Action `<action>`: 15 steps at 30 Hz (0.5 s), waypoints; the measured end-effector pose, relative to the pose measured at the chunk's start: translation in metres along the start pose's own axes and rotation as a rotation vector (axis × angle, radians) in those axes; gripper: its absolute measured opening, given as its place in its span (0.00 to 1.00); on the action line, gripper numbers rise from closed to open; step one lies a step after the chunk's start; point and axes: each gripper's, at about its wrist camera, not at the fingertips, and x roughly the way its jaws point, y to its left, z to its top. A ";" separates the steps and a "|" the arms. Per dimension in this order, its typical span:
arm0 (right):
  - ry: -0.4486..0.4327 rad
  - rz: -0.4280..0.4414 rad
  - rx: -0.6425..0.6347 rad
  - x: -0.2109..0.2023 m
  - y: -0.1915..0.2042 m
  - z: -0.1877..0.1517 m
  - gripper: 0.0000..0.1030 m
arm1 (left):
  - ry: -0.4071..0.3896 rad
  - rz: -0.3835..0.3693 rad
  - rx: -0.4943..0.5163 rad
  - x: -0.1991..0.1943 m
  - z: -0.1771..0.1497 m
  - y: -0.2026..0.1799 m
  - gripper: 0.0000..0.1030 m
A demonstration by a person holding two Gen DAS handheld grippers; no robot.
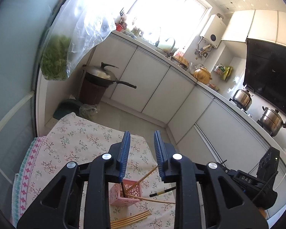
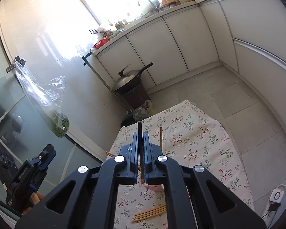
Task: Organize utensils
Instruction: 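Carry both upright black chopsticks above the pink holder, then lower the black chopsticks into the pink holder and open both grippers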
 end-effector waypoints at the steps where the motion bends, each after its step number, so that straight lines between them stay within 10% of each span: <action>1: 0.004 -0.012 0.000 0.009 -0.001 -0.002 0.04 | 0.010 0.000 0.002 0.001 -0.001 0.000 0.25; 7: 0.095 -0.025 0.047 0.069 -0.021 -0.024 0.12 | 0.074 -0.001 0.046 0.015 -0.012 -0.004 0.25; 15: 0.009 0.013 -0.084 0.021 0.017 -0.017 0.12 | 0.101 -0.022 0.137 0.016 -0.024 -0.024 0.26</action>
